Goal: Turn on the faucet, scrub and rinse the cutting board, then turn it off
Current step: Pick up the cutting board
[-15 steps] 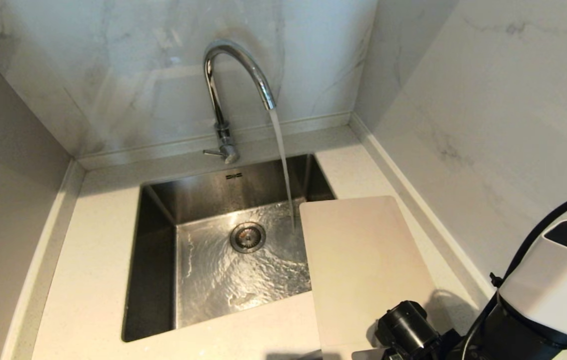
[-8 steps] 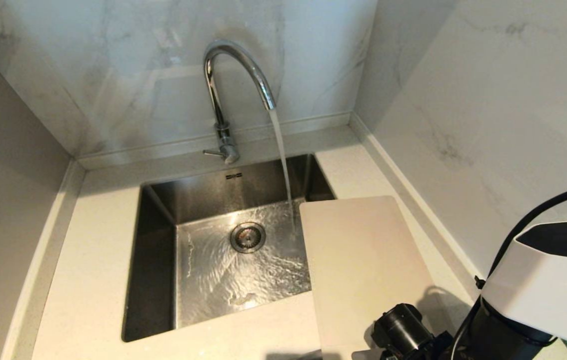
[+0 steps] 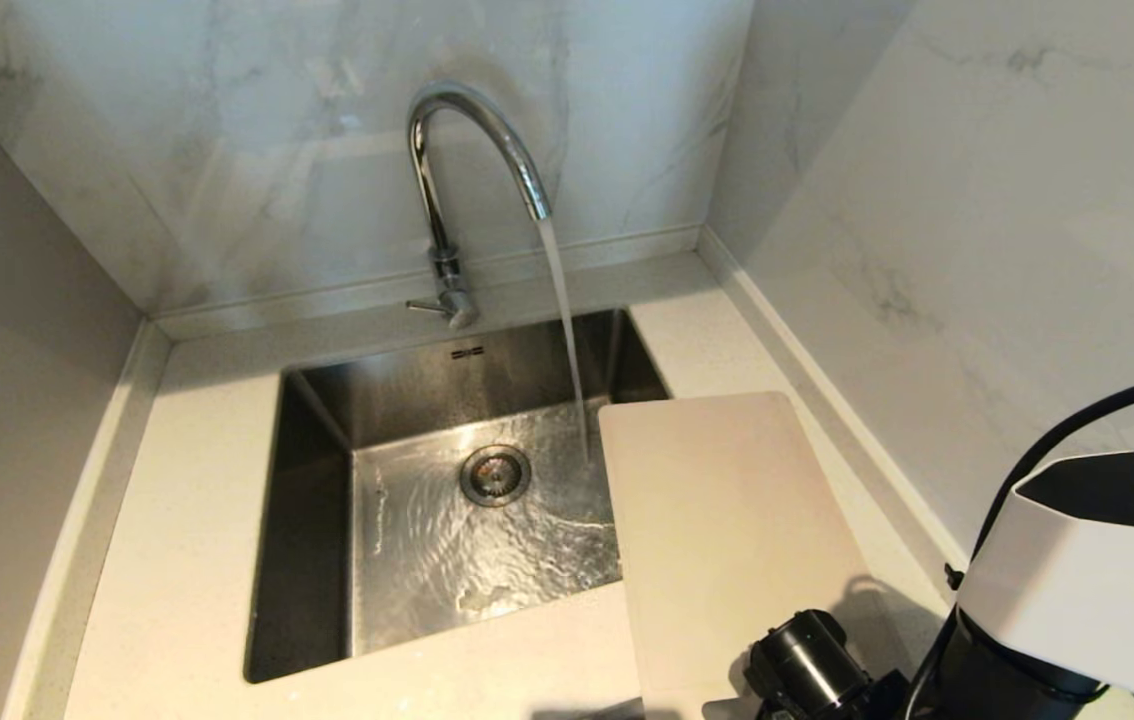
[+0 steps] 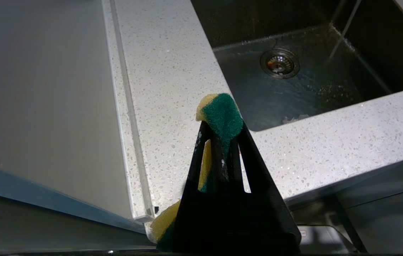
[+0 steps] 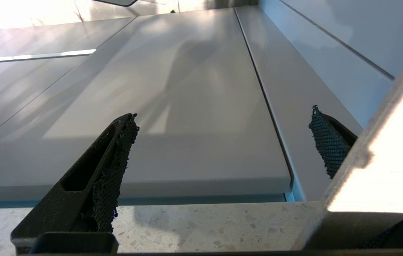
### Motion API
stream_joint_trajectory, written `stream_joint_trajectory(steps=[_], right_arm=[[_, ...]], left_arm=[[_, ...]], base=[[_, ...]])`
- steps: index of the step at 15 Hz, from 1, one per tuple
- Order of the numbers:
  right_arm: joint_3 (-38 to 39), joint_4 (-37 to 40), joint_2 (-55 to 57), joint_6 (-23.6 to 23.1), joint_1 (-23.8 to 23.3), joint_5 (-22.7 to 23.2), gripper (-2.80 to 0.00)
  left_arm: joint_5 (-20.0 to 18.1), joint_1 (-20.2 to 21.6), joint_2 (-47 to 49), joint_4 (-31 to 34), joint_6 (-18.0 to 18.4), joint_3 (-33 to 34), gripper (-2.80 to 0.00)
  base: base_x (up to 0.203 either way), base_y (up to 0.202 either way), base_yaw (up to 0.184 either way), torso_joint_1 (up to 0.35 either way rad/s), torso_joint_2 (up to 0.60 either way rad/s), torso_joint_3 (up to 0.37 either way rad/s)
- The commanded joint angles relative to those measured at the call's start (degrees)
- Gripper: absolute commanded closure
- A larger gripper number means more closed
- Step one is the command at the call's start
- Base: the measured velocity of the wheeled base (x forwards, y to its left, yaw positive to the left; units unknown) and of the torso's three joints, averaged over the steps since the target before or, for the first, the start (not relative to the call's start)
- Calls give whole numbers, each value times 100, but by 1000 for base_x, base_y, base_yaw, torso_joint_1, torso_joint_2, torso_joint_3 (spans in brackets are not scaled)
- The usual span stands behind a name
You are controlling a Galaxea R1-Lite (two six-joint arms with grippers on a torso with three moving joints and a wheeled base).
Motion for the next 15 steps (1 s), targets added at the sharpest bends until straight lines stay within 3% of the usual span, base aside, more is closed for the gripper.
stream_joint_trajectory(steps=[1,2,15], right_arm=[[14,-5,65,-44,-7,10,-280],[30,-5,56,-36,2,10,0],[66,-14,-5,-45,-7,-7,0]], left_arm=[[-2,1,9,-1,0,0,0],[-2,1,9,-1,0,0,0],[0,1,9,-1,0,0,0]], base=[[0,0,0,0,0,0],[0,0,0,0,0,0],[0,0,0,0,0,0]])
